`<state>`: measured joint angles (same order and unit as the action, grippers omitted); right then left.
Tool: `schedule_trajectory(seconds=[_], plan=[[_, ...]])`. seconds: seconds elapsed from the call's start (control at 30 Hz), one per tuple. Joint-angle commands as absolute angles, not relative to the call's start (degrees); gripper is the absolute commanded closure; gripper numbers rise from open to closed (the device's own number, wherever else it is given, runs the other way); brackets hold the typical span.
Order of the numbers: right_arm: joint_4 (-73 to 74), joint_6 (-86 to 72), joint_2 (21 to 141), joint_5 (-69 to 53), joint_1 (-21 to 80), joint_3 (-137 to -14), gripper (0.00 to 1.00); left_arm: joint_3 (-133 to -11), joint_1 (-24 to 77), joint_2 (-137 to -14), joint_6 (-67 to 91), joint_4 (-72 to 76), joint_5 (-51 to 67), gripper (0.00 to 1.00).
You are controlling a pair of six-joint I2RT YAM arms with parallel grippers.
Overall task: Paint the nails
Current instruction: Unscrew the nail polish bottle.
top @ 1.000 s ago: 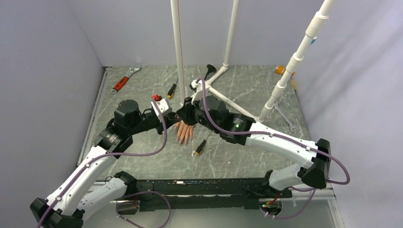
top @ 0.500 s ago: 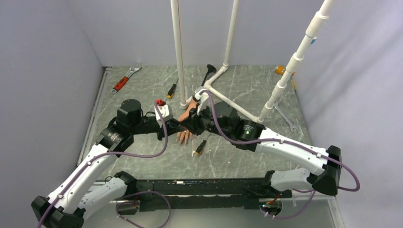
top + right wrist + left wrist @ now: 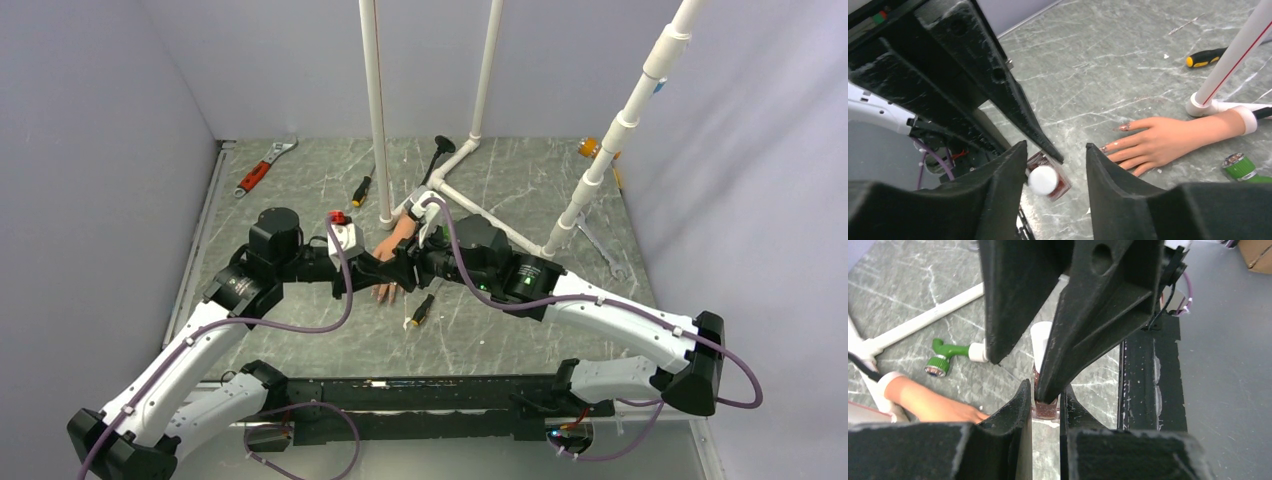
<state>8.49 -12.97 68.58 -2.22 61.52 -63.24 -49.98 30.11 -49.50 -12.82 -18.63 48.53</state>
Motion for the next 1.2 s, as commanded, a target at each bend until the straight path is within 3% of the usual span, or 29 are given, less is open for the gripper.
schedule_trajectory(seconds=[0.0, 0.07, 0.3, 0.6, 0.9, 1.17], plan=[[6.9, -11.7, 67.0, -2.1, 61.9, -64.7, 0.45, -53.7, 30.6, -49.8, -14.0, -15.1, 52.8, 1.0], [7.4, -11.5, 66.7, -1.6, 61.8, -65.6, 0.36, -53.6, 30.6, -49.8, -14.1, -15.1, 52.2, 1.0], [8.3, -12.3, 64.8, 0.9, 61.8, -66.5, 0.2, -53.1, 30.7, -50.4, -12.8, -14.3, 46.1, 1.0], [9.4, -17.5, 64.6, 7.3, 61.8, -68.1, 0.13, -52.4, 30.7, -50.6, -10.3, -12.7, 31.9, 1.0], [9.9, -26.3, 70.5, 20.1, 61.8, -73.7, 0.18, -51.8, 30.6, -49.9, -9.6, -11.7, 28.6, 1.0], [13.0, -29.4, 75.6, 22.7, 61.8, -78.3, 0.42, -52.1, 30.6, -49.9, -9.7, -11.8, 28.2, 1.0]])
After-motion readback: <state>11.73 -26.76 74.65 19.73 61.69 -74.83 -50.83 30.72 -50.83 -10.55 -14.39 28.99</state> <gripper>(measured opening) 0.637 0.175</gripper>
